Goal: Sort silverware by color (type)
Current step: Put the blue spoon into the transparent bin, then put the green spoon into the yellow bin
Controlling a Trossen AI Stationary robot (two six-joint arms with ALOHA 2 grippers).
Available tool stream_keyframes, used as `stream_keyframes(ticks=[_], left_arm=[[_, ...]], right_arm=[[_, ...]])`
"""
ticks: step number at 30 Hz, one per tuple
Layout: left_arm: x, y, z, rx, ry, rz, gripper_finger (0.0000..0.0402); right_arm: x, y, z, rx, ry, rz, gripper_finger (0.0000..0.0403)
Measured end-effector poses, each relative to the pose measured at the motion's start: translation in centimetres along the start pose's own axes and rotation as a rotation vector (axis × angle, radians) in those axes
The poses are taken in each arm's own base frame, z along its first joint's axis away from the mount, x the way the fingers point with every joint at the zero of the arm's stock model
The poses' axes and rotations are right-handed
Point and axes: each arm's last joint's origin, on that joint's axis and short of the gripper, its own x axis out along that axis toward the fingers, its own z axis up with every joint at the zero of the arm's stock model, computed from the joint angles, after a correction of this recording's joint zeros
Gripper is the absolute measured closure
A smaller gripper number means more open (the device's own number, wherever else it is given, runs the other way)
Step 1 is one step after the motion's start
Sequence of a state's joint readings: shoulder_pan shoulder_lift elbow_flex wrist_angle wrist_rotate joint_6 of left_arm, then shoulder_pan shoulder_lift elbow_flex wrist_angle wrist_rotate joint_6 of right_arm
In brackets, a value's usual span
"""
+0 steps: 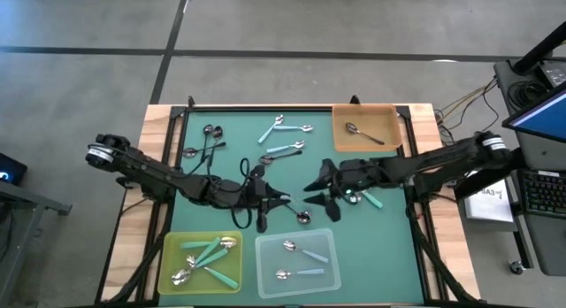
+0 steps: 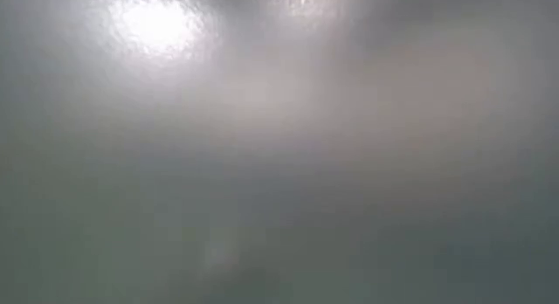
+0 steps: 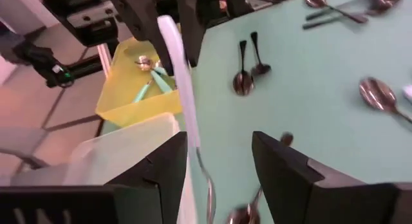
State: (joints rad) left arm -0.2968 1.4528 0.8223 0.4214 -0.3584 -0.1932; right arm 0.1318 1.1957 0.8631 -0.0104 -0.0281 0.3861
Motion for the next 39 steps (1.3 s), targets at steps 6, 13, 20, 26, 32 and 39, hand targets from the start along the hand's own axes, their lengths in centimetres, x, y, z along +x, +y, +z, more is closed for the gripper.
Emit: stream_keyframes(ticks=[6,13,20,26,32,39], left_arm=[[0.0,-1.7,-1.3,-0.130,0.098,-0.187,0.0379],[0.2,-4.6,-3.1,-0.192,0.172,-0.272,0.0379],[1.6,-6.5,-4.1,-0.212,0.268,-0.279,0.0324],[2.8,-7.4,-3.6,-0.171,0.395,-0.239,0.0262],[3.4,-8.6,-0.1,-0.034,0.412,-0.252,0.0245],[3.9,-8.4,-0.5,-0.100,0.411,-0.239,0.0246]], right_arm=[[-3.9,0.4,0.4,0.099,0.033,0.013,0.0245],[-4.9,0.5,-0.4,0.136,0.113,-0.010,0.0259],[-4.2,-0.8,-3.8,0.233,0.439,-0.195,0.0262],[-3.4,-1.9,-6.5,0.249,0.707,-0.352,0.0262],[-2.2,-3.0,-8.7,0.092,0.949,-0.428,0.0262],[-2.2,-3.7,-10.2,-0.013,1.153,-0.478,0.0262]])
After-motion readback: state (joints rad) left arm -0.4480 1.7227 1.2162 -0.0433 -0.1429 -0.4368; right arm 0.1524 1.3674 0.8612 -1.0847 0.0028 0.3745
